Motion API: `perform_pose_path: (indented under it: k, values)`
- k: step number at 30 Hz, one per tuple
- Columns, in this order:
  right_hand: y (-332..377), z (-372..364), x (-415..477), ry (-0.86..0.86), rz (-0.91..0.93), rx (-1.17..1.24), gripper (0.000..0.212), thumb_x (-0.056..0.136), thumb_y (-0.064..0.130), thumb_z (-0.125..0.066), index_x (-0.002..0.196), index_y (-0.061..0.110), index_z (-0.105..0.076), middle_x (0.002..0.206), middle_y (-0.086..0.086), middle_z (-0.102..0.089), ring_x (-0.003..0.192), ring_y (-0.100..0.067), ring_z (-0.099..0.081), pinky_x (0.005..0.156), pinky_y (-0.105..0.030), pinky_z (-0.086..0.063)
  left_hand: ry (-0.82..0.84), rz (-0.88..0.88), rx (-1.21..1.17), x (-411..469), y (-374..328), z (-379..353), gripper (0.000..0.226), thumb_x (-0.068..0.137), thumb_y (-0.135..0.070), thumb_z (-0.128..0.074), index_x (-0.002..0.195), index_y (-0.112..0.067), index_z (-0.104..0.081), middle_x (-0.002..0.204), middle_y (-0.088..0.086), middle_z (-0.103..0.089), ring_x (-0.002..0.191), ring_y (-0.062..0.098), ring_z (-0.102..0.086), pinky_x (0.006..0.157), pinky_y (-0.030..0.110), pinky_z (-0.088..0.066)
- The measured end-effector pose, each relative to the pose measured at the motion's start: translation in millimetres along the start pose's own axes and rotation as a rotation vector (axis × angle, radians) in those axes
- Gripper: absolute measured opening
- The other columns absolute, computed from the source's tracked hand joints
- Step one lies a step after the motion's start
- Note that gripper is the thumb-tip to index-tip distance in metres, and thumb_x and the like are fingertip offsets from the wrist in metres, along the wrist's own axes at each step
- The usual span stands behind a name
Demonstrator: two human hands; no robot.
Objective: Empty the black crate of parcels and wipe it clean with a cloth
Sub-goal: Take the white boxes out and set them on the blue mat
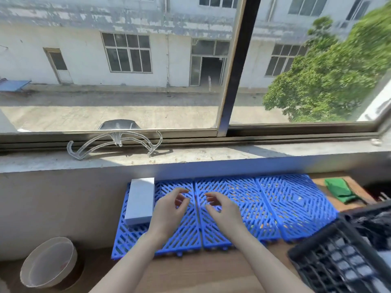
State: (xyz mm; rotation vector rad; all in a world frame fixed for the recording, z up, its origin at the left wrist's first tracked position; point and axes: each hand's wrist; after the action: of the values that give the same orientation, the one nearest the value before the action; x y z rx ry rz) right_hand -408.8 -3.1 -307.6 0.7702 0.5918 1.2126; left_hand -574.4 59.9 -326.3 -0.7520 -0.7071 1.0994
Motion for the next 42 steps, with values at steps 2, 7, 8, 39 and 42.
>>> perform_pose_path:
  k: [2,7,8,39,42]
  values:
    - [-3.2,45.8,-29.9,-0.071,0.032,0.006,0.024,0.087,0.011,-0.063,0.111,0.018,-0.066,0.096,0.005,-0.068,0.088,-0.006,-0.062,0.083,-0.016,-0.045,-0.002,-0.075,-0.055,-18.4,-50.1,-29.5,0.017,0.090,-0.019,-0.065,0.098,-0.033,-0.062,0.074,-0.014,-0.065,0.074,-0.003,-0.061,0.070,0.020,-0.050]
    - [-27.7,157.2,-105.9,-0.202,0.088,-0.042,0.022,0.087,0.011,-0.063,0.107,0.019,-0.068,0.092,0.005,-0.069,0.083,-0.009,-0.064,0.076,-0.013,-0.044,0.065,-0.242,-0.146,-72.8,-159.4,-115.8,0.019,0.088,-0.015,-0.066,0.102,-0.028,-0.064,0.073,-0.013,-0.066,0.071,-0.001,-0.063,0.064,0.009,-0.045]
    - [-37.8,179.1,-120.9,-0.221,0.080,-0.062,0.021,0.087,0.010,-0.062,0.106,0.018,-0.068,0.093,0.004,-0.069,0.084,-0.009,-0.064,0.078,-0.016,-0.045,0.084,-0.267,-0.169,-83.6,-178.0,-134.9,0.020,0.088,-0.014,-0.066,0.102,-0.027,-0.064,0.074,-0.012,-0.067,0.071,0.000,-0.063,0.064,0.010,-0.045]
    - [-258.6,352.3,-232.7,0.193,-0.247,-0.300,0.086,0.070,0.042,-0.065,0.143,0.030,-0.021,0.124,-0.008,-0.057,0.112,-0.030,-0.056,0.083,-0.035,-0.048,0.324,-0.344,0.705,-164.0,-322.9,-344.3,0.059,0.080,-0.044,-0.069,0.133,-0.029,-0.048,0.121,-0.002,-0.044,0.108,0.020,-0.052,0.085,0.033,-0.046]
    - [-263.2,361.5,-237.6,0.163,-0.222,-0.229,0.084,0.068,0.045,-0.063,0.141,0.032,-0.025,0.122,-0.008,-0.057,0.109,-0.030,-0.056,0.079,-0.034,-0.046,0.275,-0.271,0.540,-178.3,-325.2,-348.9,0.048,0.087,-0.038,-0.064,0.131,-0.031,-0.048,0.117,-0.005,-0.046,0.104,0.017,-0.057,0.085,0.034,-0.048]
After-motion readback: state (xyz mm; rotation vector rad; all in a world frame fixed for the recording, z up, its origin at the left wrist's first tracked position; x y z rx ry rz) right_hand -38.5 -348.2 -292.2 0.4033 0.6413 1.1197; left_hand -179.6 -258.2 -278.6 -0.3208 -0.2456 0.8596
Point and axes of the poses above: each hand's wrist, its own x-axis towards the middle knuckle, its own z-axis out of the back of the hand, y = z × x
